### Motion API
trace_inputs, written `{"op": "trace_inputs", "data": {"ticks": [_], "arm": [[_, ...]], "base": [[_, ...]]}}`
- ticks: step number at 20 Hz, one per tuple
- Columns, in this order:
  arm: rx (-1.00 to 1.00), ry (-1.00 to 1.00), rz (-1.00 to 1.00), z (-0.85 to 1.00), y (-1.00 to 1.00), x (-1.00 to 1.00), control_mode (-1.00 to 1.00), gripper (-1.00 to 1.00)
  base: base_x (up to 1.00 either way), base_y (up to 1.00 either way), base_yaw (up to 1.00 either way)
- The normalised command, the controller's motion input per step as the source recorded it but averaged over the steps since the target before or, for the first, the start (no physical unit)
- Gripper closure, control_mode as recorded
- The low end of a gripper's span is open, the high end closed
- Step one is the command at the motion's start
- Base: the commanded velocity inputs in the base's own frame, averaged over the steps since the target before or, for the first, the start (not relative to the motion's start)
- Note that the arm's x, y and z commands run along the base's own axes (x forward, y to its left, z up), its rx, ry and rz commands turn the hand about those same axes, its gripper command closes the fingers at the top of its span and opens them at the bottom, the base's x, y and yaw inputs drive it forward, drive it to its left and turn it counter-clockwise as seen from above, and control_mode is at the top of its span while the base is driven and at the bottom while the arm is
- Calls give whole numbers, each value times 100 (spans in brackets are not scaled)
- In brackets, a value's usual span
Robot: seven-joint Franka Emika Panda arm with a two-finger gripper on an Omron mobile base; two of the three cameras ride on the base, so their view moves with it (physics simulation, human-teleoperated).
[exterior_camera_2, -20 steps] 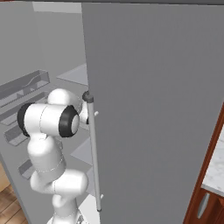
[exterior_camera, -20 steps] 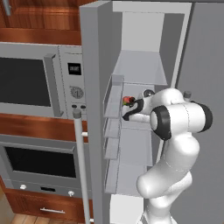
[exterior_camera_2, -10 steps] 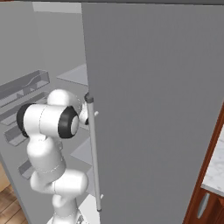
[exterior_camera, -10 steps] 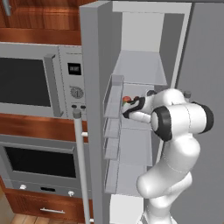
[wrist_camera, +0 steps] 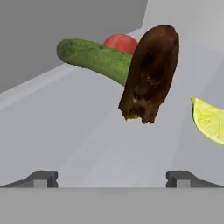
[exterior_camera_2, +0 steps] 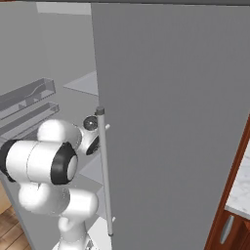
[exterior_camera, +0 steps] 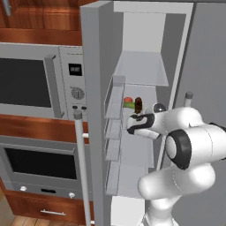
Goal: Take the cucumber and sweet potato from the highest rack and move them to the second highest rack where the lemon wedge and peach are located, to maximize freezer space. Close the freezer door after rearranging.
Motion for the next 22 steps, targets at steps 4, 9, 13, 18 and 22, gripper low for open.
{"op": "trace_inputs", "data": {"ticks": [4, 9, 13, 18, 22], "arm": [[0, 0, -8, 50, 32, -48, -100, -100], [0, 0, -6, 52, 25, -53, -100, -100], [0, 4, 0, 59, 15, -54, -100, -100], [0, 3, 0, 49, 4, -59, -100, -100], [0, 0, 0, 35, 0, -82, -100, -100]], "base": [[0, 0, 0], [0, 0, 0], [0, 0, 0], [0, 0, 0], [0, 0, 0]]}}
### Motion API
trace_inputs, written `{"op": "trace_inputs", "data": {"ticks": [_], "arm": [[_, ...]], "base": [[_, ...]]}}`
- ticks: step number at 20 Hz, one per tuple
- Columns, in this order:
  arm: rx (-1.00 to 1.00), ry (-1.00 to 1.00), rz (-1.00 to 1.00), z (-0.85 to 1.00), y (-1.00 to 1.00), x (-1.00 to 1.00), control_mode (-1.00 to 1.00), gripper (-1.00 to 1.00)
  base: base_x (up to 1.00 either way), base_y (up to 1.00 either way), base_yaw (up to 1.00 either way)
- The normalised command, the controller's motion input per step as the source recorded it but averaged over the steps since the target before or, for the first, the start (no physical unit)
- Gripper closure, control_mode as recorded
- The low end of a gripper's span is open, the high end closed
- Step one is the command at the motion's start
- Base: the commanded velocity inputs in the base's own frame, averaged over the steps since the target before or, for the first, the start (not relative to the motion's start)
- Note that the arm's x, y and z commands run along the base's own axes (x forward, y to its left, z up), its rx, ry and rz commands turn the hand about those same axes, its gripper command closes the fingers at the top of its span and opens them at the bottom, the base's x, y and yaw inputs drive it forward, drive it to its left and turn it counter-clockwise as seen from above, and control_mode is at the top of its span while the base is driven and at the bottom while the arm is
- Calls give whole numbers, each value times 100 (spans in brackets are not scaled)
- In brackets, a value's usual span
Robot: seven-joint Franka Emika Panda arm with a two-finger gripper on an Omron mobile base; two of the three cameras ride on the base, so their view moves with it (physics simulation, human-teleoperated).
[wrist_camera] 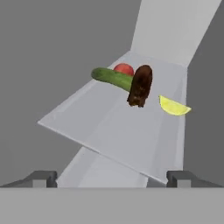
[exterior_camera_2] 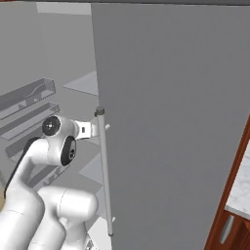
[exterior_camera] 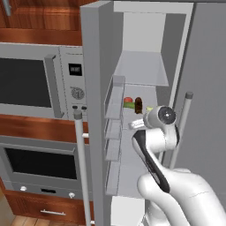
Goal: Take the cucumber and sweet potato from the highest rack and move them to the second highest rack where the lemon wedge and peach are located, to maximize freezer space. Close the freezer door after rearranging.
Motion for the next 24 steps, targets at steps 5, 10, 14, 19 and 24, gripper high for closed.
{"op": "trace_inputs", "data": {"ticks": [5, 10, 14, 19, 24], "arm": [[1, 0, 0, 42, 0, -89, -100, -100], [8, 4, 0, 56, 0, -80, -100, -100], [17, 1, 0, 32, -1, -90, -100, -100], [16, -2, 0, 0, -2, -99, -100, -100], [2, -9, 0, -10, 0, -40, 100, -100]], "base": [[0, 0, 0], [0, 0, 0], [0, 0, 0], [0, 0, 0], [-60, 4, 0]]}}
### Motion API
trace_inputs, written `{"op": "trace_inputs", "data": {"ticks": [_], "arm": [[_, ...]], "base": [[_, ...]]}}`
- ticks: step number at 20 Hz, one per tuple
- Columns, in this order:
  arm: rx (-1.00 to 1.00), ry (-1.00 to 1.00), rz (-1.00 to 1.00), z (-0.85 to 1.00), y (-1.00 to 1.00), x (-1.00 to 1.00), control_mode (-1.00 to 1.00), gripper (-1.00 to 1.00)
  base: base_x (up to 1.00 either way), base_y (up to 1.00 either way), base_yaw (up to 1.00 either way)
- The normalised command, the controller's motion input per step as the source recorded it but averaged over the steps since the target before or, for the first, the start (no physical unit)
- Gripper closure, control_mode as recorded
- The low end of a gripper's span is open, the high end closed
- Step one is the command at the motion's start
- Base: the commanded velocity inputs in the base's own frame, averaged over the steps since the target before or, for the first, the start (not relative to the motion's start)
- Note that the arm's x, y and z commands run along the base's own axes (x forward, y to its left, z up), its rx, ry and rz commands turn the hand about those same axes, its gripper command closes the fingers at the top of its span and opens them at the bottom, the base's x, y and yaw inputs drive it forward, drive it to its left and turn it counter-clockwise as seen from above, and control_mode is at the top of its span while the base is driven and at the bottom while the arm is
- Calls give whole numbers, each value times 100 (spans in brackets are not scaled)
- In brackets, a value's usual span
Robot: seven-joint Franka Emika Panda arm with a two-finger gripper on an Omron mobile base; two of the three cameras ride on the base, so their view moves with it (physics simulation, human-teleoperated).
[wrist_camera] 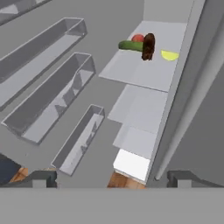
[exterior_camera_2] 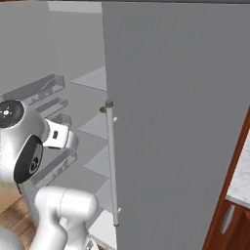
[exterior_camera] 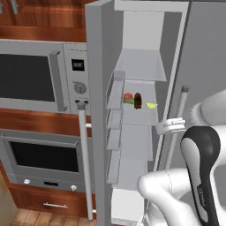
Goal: Take the cucumber and sweet potato from the highest rack and move them to the second highest rack where the lemon wedge and peach are located, to maximize freezer space. Close the freezer door after rearranging.
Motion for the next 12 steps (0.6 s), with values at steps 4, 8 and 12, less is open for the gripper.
{"op": "trace_inputs", "data": {"ticks": [4, 8, 12], "arm": [[0, 0, 0, 0, 0, 0, 100, -100], [0, 0, 0, 0, 0, 0, 100, -100], [0, 0, 0, 0, 0, 0, 100, -100]], "base": [[-100, 32, -2], [-100, 62, -11], [-69, 94, -30]]}}
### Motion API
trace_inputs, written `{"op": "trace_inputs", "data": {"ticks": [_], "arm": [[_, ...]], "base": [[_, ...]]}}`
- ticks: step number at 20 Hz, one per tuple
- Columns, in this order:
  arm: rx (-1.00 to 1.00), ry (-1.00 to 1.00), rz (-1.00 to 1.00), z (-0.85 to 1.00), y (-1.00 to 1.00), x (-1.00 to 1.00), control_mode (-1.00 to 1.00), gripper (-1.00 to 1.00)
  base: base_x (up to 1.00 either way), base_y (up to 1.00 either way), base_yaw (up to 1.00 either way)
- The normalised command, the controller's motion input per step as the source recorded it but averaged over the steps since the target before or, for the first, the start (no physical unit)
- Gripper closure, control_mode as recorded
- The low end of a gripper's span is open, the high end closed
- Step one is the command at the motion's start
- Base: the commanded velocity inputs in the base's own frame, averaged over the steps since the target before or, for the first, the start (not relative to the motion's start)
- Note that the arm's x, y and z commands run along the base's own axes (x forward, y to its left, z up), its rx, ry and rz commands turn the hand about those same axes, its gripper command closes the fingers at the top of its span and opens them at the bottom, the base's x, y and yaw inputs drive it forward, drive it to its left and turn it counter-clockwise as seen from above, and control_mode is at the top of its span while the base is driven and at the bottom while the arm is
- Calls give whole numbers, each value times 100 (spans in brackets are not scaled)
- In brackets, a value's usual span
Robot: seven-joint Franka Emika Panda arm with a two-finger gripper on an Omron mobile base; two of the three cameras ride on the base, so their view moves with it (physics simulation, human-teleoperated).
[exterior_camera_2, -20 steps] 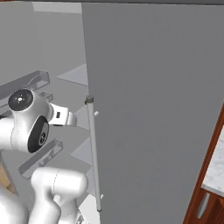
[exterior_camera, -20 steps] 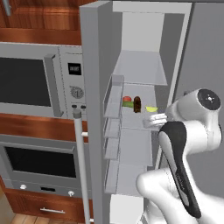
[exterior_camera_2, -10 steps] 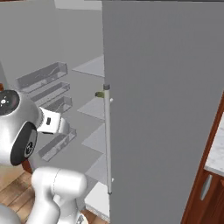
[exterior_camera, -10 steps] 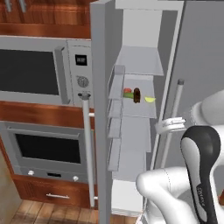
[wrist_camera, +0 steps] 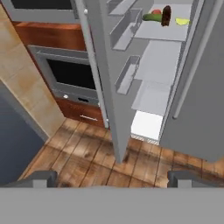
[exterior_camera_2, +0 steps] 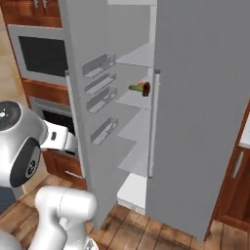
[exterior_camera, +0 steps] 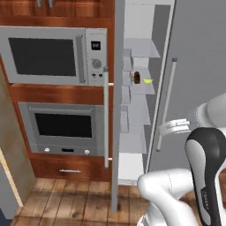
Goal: Take the cucumber and sweet potato from the highest rack and move them to the second highest rack where the lemon wedge and peach are located, to maximize freezer space. Close the freezer door after rearranging.
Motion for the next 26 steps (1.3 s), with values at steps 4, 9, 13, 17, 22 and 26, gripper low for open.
{"op": "trace_inputs", "data": {"ticks": [4, 9, 13, 17, 22, 26], "arm": [[0, 0, 0, 0, 0, 0, 100, -100], [0, 0, 0, 0, 0, 0, 100, -100], [0, 0, 0, 0, 0, 0, 100, -100], [0, 0, 0, 0, 0, 0, 100, -100], [0, 0, 0, 0, 0, 0, 100, -100], [0, 0, 0, 0, 0, 0, 100, -100]], "base": [[-12, 100, -42], [23, 99, -36], [50, 92, -46], [53, 68, -57], [58, 64, -58], [46, 75, -48]]}}
